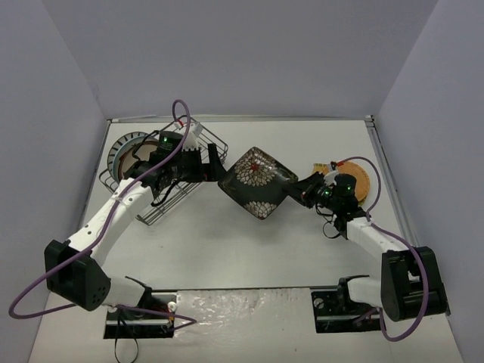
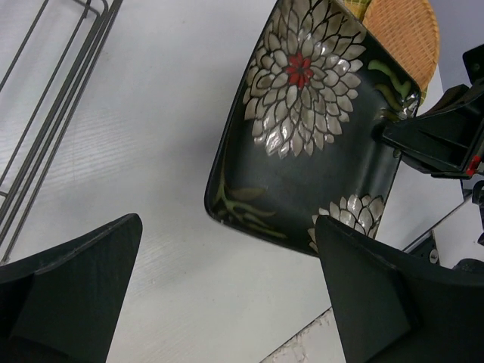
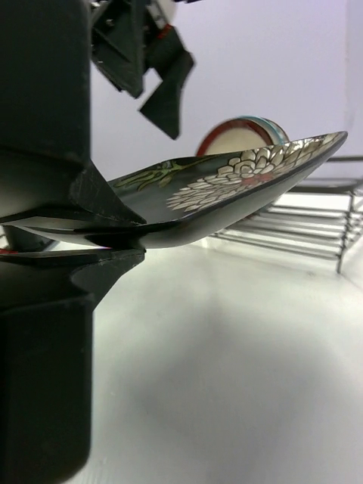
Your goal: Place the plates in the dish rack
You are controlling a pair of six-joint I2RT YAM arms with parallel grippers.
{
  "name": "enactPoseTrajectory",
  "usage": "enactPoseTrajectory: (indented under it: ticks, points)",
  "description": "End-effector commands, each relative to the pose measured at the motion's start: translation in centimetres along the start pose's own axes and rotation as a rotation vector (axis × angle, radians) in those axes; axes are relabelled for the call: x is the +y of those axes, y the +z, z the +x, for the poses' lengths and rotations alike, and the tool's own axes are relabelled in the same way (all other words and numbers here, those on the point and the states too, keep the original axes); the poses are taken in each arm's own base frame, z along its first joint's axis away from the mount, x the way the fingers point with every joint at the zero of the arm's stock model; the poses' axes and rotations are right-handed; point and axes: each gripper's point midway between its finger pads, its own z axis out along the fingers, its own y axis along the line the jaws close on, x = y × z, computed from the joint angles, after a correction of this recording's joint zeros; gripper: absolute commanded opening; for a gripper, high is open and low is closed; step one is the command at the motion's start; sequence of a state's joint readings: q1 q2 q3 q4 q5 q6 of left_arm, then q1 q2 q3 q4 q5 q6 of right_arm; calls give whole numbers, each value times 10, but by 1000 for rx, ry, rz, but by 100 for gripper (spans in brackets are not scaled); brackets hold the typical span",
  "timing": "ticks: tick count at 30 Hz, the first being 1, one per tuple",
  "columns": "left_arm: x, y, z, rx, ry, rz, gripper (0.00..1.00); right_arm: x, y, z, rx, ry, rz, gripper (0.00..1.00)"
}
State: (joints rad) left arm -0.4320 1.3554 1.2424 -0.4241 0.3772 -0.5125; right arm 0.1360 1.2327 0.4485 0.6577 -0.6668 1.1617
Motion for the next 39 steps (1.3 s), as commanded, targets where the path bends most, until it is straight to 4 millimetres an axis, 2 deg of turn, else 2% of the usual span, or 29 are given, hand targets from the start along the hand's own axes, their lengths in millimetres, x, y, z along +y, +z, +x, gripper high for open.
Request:
enactPoseTrajectory:
  ticks: [1, 4, 11, 15, 19, 22, 31, 34, 39]
  points:
    - [-33, -16, -36, -51, 102, 94, 97, 113, -22, -2, 67, -204, -371, 0]
    - [-44, -17, -40, -23, 105, 136, 97, 125, -26, 0, 82, -227, -413, 0]
    - [-54, -8, -40, 42, 63, 181, 97, 141, -34, 6, 117, -246, -499, 0]
    - [-63, -9, -40, 54, 52, 229, 93, 149, -38, 9, 134, -276, -535, 0]
    - [-68, -3, -37, 84, 19, 265, 85, 153, -39, 12, 151, -291, -553, 0]
    - [-79, -3, -37, 97, 2, 327, 80, 154, -39, 13, 156, -295, -563, 0]
    - [-90, -10, -36, 123, -27, 396, 52, 150, -38, 16, 175, -303, -577, 0]
    - [-88, -13, -35, 130, -21, 389, 41, 149, -37, 16, 181, -305, -576, 0]
    - [-78, -21, -34, 142, -17, 379, 34, 146, -36, 16, 193, -312, -574, 0]
